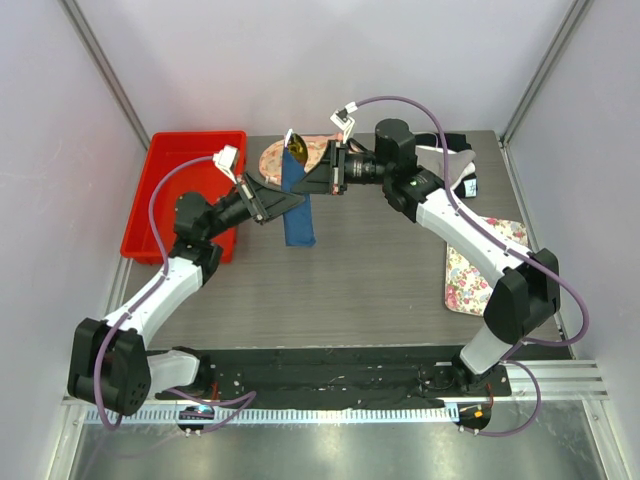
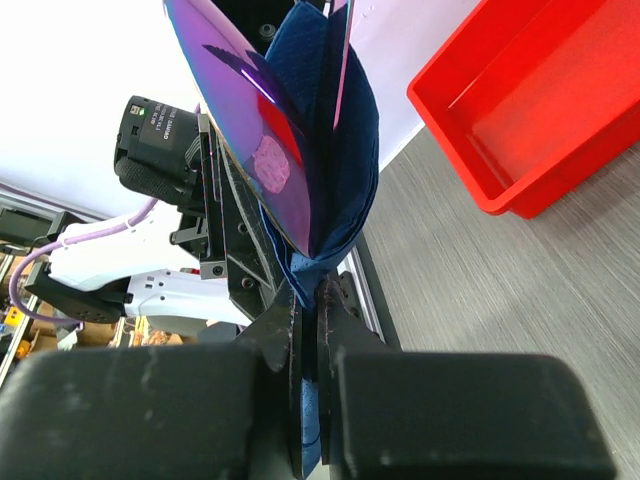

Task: Place the utensils on the paper napkin and roll it up

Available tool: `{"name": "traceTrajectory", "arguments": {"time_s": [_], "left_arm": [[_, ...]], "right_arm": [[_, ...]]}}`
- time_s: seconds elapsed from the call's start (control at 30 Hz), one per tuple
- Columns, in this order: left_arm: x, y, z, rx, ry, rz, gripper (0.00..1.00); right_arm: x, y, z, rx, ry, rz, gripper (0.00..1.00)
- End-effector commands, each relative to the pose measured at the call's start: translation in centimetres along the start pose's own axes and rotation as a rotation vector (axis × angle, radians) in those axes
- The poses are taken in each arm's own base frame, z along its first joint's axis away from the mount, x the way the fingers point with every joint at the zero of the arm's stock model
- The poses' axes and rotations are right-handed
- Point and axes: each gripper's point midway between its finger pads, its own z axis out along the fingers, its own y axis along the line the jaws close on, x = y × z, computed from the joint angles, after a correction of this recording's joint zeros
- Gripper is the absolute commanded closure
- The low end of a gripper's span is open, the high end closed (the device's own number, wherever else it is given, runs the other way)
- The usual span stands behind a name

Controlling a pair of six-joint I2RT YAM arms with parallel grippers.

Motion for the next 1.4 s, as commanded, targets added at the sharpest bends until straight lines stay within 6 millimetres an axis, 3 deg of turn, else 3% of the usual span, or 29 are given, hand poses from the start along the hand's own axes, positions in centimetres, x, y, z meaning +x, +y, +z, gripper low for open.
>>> {"name": "traceTrajectory", "arguments": {"time_s": [0.0,0.07,0.13,0.17,0.27,0.3,0.37,0.47,0.83,1.0,1.13,1.37], "left_arm": [[-0.6,-2.7,-0.3,0.071,-0.027,0.096,1.0],[-0.5,-2.5,-0.3,0.065,-0.025,0.09,1.0],[-0.2,-2.2,-0.4,0.053,-0.014,0.077,0.91],[-0.1,-1.9,-0.4,0.045,-0.012,0.071,0.83],[0.1,-1.3,-0.7,0.02,-0.014,0.058,0.43],[0.1,-1.2,-0.7,0.017,-0.013,0.061,0.37],[0.2,-0.8,-0.7,0.006,-0.009,0.052,0.15],[0.6,-0.5,-0.7,0.005,0.004,0.039,0.0],[2.3,-2.7,-0.2,0.128,0.05,-0.048,0.03],[2.6,-3.4,-0.6,0.137,0.057,-0.031,0.27],[2.8,-2.1,-1.0,0.066,0.042,-0.045,0.59],[2.0,-1.4,-0.9,0.019,0.013,-0.047,0.76]], "right_arm": [[-0.9,1.9,-0.1,-0.038,-0.025,-0.07,0.99],[-1.3,2.4,-0.2,-0.053,-0.03,-0.083,0.99],[-1.7,3.1,-0.4,-0.076,-0.039,-0.081,0.99],[-1.7,3.3,-0.4,-0.087,-0.039,-0.08,0.99],[-2.0,4.0,-0.6,-0.119,-0.048,-0.079,0.99],[-1.9,4.1,-0.6,-0.128,-0.052,-0.081,0.99],[-2.0,4.7,-0.7,-0.15,-0.059,-0.079,0.99],[-2.1,4.9,-0.8,-0.165,-0.064,-0.072,0.99],[-2.3,5.3,-0.8,-0.195,-0.081,-0.061,0.99],[-2.1,4.7,-0.9,-0.173,-0.073,-0.071,0.99],[-1.8,3.7,-1.1,-0.127,-0.065,-0.089,0.99],[-1.4,2.4,-1.2,-0.059,-0.057,-0.112,0.99]]}}
